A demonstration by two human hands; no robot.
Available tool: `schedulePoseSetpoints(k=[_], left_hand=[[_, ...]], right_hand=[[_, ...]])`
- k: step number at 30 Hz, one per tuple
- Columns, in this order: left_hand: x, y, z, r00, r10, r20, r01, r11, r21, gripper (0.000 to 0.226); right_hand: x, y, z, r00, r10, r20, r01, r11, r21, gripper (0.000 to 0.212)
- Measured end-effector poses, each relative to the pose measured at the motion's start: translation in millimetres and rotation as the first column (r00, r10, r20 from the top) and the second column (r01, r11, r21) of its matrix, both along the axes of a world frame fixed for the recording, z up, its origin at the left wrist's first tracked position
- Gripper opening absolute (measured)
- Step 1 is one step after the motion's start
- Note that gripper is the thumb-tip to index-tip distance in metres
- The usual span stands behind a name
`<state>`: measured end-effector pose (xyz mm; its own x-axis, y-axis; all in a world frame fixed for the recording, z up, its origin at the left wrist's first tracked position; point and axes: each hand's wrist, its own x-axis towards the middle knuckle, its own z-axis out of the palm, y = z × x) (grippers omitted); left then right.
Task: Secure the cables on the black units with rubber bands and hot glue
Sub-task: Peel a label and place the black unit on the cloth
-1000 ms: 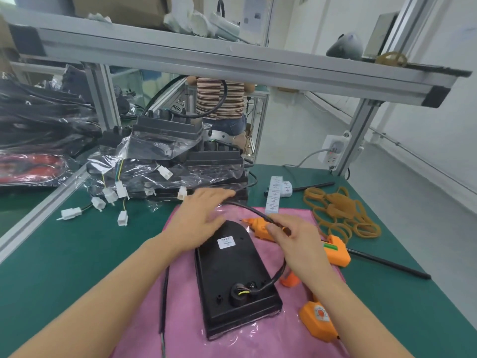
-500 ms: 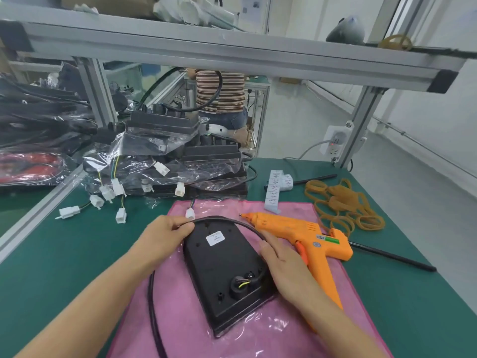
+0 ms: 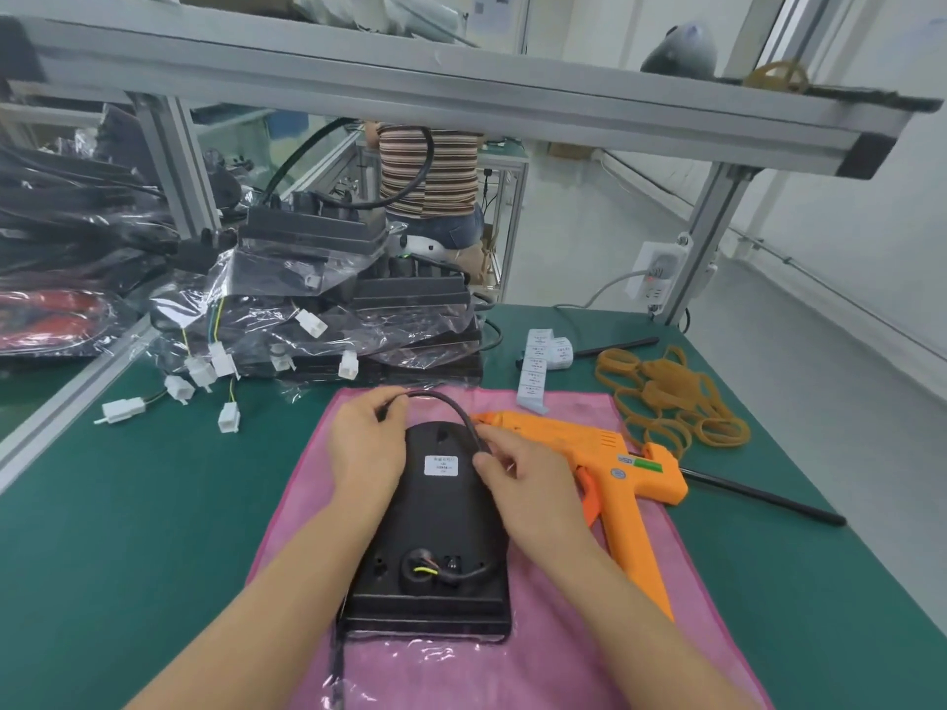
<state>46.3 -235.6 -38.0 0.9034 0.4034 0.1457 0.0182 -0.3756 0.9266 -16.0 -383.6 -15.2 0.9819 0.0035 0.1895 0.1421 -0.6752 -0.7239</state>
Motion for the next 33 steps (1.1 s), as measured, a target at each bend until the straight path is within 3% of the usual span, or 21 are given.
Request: schedulePoseSetpoints(k=[5,7,9,13,20,26,28,31,33], left_hand=[[-7,21,14,0.989,-0.068,-0.135,0.094,0.976,0.196,0.022],[-14,44,26,0.977,-0.137,-0.161,0.161,0.976,0.147,0.020],[-33,60,35,0.955,-0.224,-0.194,0.241,0.968,0.070,0.022],[-85,43,34,0.897,-0.321,-0.305,0.387,0.902,0.189,0.026],[-106,24,38,0.906,-0.298,-0.301,0.354,0.923,0.152,0.015],[-118,22,41,0.946,-0.183,-0.268,0.297,0.819,0.491,0.012],[-119,20,37,0.938,-0.203,-0.280,0.301,0.878,0.372,0.014],[-119,21,32,0.910,-0.273,-0.312,0.298,0.954,0.035,0.019],[-116,21,30,0.896,-0.291,-0.335,0.311,0.950,0.006,0.022]], right_hand=[[3,8,-1,1.000,0.019,-0.003,-0.018,0.923,-0.384,0.026],[6,10,0,0.999,0.018,-0.027,-0.029,0.888,-0.459,0.024],[6,13,-1,1.000,0.005,-0.012,-0.010,0.883,-0.470,0.026],[2,17,-5,0.997,-0.036,0.065,0.058,0.921,-0.385,0.040],[0,17,-6,0.997,-0.010,0.080,0.043,0.905,-0.422,0.044],[3,16,-9,0.999,0.008,0.047,0.010,0.929,-0.370,0.041],[4,11,-10,0.999,0.027,0.040,-0.014,0.951,-0.308,0.038],[5,5,-11,0.999,0.049,-0.015,-0.051,0.963,-0.265,0.038],[5,7,-7,0.998,0.036,-0.043,-0.047,0.960,-0.276,0.039]])
